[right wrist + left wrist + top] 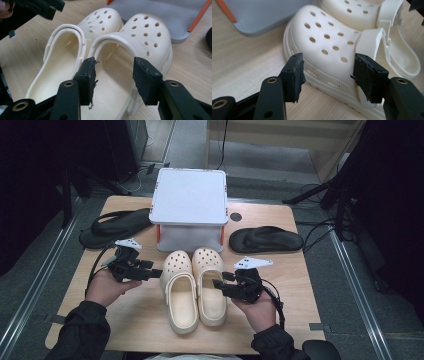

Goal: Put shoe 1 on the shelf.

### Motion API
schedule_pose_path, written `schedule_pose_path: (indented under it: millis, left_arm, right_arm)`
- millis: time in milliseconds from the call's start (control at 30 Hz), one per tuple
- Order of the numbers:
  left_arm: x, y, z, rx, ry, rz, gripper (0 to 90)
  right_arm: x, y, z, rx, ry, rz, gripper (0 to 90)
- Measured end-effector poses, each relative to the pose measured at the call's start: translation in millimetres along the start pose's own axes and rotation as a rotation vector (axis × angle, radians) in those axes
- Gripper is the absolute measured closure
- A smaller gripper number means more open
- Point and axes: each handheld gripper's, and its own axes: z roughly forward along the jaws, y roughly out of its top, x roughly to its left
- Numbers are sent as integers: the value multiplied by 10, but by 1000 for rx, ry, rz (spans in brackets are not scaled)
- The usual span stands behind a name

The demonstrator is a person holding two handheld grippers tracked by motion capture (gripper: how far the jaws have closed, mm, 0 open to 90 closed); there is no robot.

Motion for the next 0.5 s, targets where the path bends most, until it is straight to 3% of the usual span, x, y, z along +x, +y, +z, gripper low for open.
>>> schedule_pose_path:
  millis: [167, 233, 300, 500]
  left_arm:
    - [9, 184, -76, -2, -4, 16, 441]
    - [14, 246, -92, 16, -31, 23, 513]
    - [13, 276, -98, 18, -31, 33, 567]
    - [37, 475, -151, -15, -35, 28, 696]
  right_arm:
    - [64, -17, 46, 18, 28, -5, 534]
    - [100, -27, 71, 28, 32, -15, 535]
    - [116, -32, 82, 34, 33, -20, 536]
    - [175, -62, 139, 63, 46, -26, 537]
